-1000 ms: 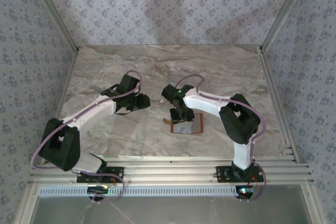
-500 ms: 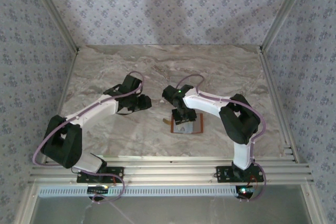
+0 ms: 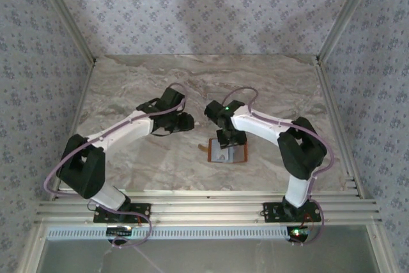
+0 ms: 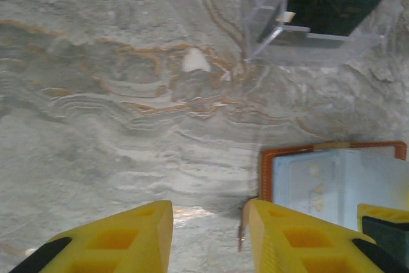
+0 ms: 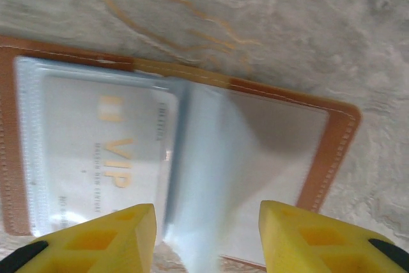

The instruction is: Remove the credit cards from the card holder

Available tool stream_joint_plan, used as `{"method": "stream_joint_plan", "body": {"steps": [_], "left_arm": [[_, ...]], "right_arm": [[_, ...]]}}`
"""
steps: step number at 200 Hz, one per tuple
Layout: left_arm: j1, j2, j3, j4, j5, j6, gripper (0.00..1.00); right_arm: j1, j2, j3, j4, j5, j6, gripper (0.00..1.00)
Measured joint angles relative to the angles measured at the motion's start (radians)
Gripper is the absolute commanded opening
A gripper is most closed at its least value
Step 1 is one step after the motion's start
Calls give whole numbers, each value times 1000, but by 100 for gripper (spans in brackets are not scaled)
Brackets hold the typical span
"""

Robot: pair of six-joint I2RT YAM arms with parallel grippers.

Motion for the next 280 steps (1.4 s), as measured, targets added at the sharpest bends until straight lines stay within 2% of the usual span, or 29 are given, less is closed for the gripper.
{"method": "stream_joint_plan", "body": {"steps": [61, 103, 140, 185, 280], "left_arm": [[-133, 129, 102, -5, -10, -23, 38], [-183, 206, 145, -9, 2, -54, 38], [-201, 259, 171, -23, 13, -70, 38], [-203, 284, 167, -32, 18, -83, 38], [-203, 309, 87, -43, 16, -82, 35]], "right_arm": [[-99, -52, -148, 54, -45, -15, 49], [-155, -98, -256, 146, -142, -31, 44], [-187, -136, -323, 243, -245, -45, 38], [-187, -136, -332, 317, -312, -46, 36], [-182, -218, -311, 259, -291, -53, 40]]}}
